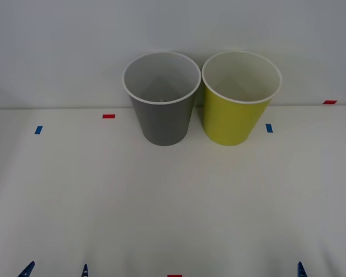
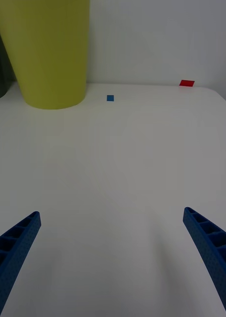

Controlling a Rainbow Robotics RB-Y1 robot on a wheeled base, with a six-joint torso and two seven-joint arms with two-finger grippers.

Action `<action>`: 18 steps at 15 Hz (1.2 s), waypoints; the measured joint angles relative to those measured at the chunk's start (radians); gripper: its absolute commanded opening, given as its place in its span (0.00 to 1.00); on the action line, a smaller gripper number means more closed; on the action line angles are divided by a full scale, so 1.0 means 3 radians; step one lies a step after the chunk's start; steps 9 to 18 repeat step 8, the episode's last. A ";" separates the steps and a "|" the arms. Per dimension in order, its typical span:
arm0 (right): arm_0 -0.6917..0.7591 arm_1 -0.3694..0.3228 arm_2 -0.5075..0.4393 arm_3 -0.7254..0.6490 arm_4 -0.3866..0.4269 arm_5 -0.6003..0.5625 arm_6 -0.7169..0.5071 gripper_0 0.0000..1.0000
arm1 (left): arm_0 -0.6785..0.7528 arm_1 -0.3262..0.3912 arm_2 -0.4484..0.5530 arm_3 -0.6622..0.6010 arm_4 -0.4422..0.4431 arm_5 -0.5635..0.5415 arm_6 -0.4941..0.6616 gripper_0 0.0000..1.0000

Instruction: Put cans in the gray bin and PET bottles in the light green bin.

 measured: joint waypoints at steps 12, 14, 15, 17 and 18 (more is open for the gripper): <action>0.0000 0.0000 0.0000 0.0000 0.0000 0.0000 0.0000 1.00 | 0.0000 0.0000 0.0000 0.0000 0.0000 0.0000 0.0000 1.00; 0.0000 0.0000 0.0000 0.0000 0.0000 0.0000 0.0000 1.00 | 0.0000 0.0000 0.0000 0.0000 0.0000 0.0000 0.0000 1.00; 0.0000 0.0000 0.0000 0.0000 0.0000 0.0000 0.0000 1.00 | 0.0000 0.0000 0.0000 0.0000 0.0000 0.0000 0.0000 1.00; 0.0000 0.0000 0.0000 0.0000 0.0000 0.0000 0.0000 1.00 | 0.0000 0.0000 0.0000 0.0000 0.0000 0.0000 0.0000 1.00; 0.0000 0.0000 0.0000 0.0000 0.0000 0.0000 0.0000 1.00 | 0.0000 0.0000 0.0000 0.0000 0.0000 0.0000 0.0000 1.00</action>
